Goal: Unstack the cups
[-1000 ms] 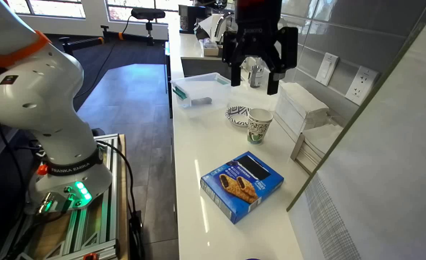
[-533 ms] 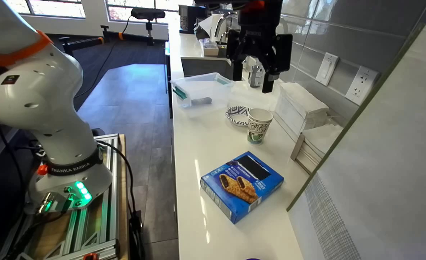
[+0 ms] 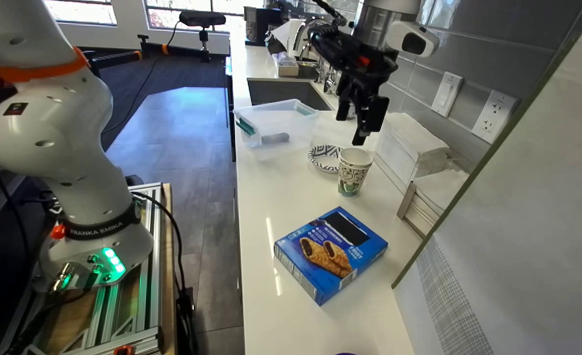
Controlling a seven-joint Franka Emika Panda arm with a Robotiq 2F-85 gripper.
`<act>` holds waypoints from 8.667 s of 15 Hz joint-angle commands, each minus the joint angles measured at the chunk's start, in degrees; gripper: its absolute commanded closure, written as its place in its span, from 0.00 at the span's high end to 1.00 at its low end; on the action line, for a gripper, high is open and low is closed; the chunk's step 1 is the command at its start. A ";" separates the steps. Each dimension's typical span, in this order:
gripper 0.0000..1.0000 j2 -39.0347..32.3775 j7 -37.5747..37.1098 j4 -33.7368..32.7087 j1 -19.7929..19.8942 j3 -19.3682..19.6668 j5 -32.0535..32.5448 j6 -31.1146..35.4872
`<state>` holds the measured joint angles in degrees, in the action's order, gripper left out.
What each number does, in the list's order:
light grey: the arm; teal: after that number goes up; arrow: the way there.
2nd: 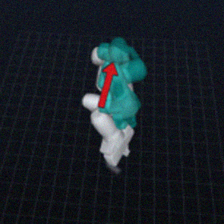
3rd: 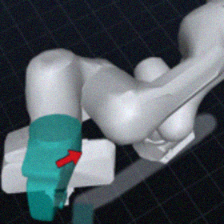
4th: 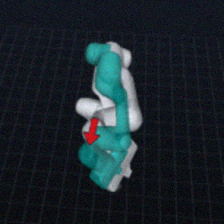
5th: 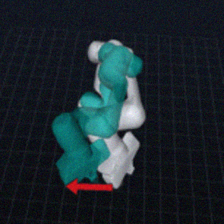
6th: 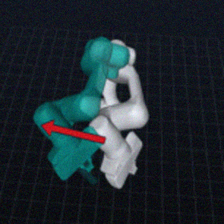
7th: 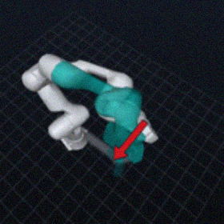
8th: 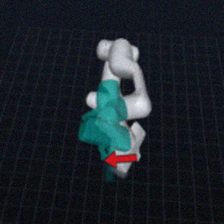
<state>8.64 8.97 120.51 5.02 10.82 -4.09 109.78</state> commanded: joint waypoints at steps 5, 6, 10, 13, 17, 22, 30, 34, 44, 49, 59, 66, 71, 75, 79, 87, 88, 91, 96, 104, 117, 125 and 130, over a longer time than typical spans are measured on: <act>0.74 -12.91 -9.18 -5.01 0.42 -2.52 -6.69 10.24; 0.71 -13.72 -8.72 -5.16 0.28 -3.01 -6.58 10.58; 0.37 -15.65 -8.59 -5.71 0.08 -4.61 -5.75 11.61; 0.47 -16.34 -8.98 -5.96 -0.04 -5.25 -4.74 12.67; 0.48 -17.13 -8.97 -5.83 0.00 -5.54 -4.61 13.71; 0.21 -18.03 -9.21 -5.67 -0.18 -5.70 -3.79 13.90; 0.03 -18.63 -9.41 -5.25 -0.37 -5.87 -1.30 14.05; 0.00 -17.86 -9.49 -5.06 -0.55 -5.98 -0.05 13.90; 0.01 -13.03 -8.77 -5.06 -0.90 -6.39 0.53 11.37; 0.01 -10.64 -8.52 -5.04 -0.82 -6.34 -0.13 9.81; 0.01 -3.08 -9.29 -4.26 -0.57 -5.97 -1.42 6.85; 0.01 -1.06 -9.70 -2.15 -0.54 -6.18 0.25 9.54; 0.01 -0.57 -9.74 0.28 -0.62 -6.48 2.33 12.84; 0.01 1.33 -9.54 3.09 -1.00 -6.97 3.14 17.17; 0.01 4.07 -11.89 5.03 -0.63 -7.44 5.29 18.10; 0.01 5.59 -15.77 4.35 3.26 -3.30 2.74 17.03; 0.01 4.78 -14.69 3.97 3.55 -2.20 1.15 16.78; 0.01 1.72 -12.30 3.87 4.30 0.35 -2.38 18.53; 0.01 -4.27 -9.23 3.52 5.15 2.12 -6.44 20.16; 0.01 -13.25 -1.90 1.18 7.27 2.06 -14.64 22.71; 0.71 -16.27 4.19 -2.61 9.08 0.46 -19.62 17.30; 1.00 -4.08 -10.93 7.17 4.05 -1.20 10.16 22.87; 1.00 7.16 -28.52 14.96 3.72 -7.02 30.58 25.88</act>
<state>7.44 -10.59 128.82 8.52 6.77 17.42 134.41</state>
